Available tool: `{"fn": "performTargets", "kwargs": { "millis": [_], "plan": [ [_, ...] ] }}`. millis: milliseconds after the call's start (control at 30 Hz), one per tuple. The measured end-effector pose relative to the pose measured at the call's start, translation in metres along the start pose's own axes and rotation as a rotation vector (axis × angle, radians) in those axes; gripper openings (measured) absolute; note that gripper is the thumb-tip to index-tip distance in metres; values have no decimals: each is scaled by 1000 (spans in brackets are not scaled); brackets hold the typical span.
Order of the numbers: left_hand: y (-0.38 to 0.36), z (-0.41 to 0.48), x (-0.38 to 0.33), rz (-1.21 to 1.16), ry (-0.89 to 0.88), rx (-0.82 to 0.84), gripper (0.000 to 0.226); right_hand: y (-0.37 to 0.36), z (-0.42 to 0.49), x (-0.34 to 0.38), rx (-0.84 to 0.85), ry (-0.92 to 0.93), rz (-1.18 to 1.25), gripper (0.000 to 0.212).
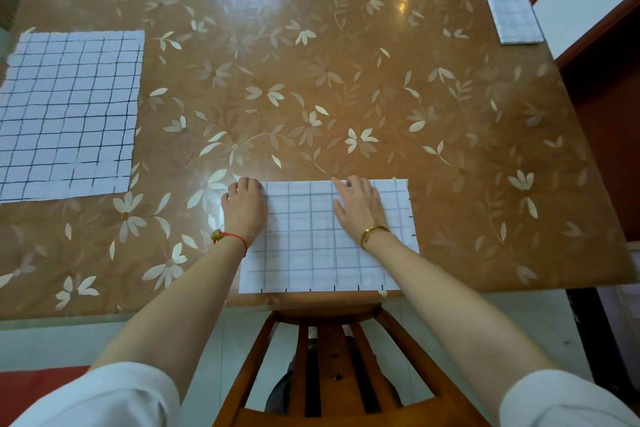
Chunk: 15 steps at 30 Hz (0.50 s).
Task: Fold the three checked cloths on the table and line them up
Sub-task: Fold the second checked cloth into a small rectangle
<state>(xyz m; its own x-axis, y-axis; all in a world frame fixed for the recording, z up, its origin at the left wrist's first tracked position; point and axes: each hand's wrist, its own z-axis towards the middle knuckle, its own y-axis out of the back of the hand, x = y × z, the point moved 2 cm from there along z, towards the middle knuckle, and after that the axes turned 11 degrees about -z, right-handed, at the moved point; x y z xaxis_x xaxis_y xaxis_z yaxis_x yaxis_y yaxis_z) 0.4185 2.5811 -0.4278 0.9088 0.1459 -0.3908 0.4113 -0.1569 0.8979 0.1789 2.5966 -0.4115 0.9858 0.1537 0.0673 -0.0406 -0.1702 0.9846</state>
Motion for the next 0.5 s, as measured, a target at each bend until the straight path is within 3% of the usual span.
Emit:
{"fn": "performTargets", "kwargs": {
  "millis": [167, 400, 500],
  "plan": [
    [5, 13, -2, -6, 25, 20, 30, -13, 8, 22, 131, -35, -39, 53],
    [9, 25, 3, -66, 31, -11, 24, -17, 11, 20, 148, -25, -103, 56],
    [11, 33, 6, -69, 47, 48, 23, -17, 9, 18, 157, -11, -113, 60]
  ]
}}
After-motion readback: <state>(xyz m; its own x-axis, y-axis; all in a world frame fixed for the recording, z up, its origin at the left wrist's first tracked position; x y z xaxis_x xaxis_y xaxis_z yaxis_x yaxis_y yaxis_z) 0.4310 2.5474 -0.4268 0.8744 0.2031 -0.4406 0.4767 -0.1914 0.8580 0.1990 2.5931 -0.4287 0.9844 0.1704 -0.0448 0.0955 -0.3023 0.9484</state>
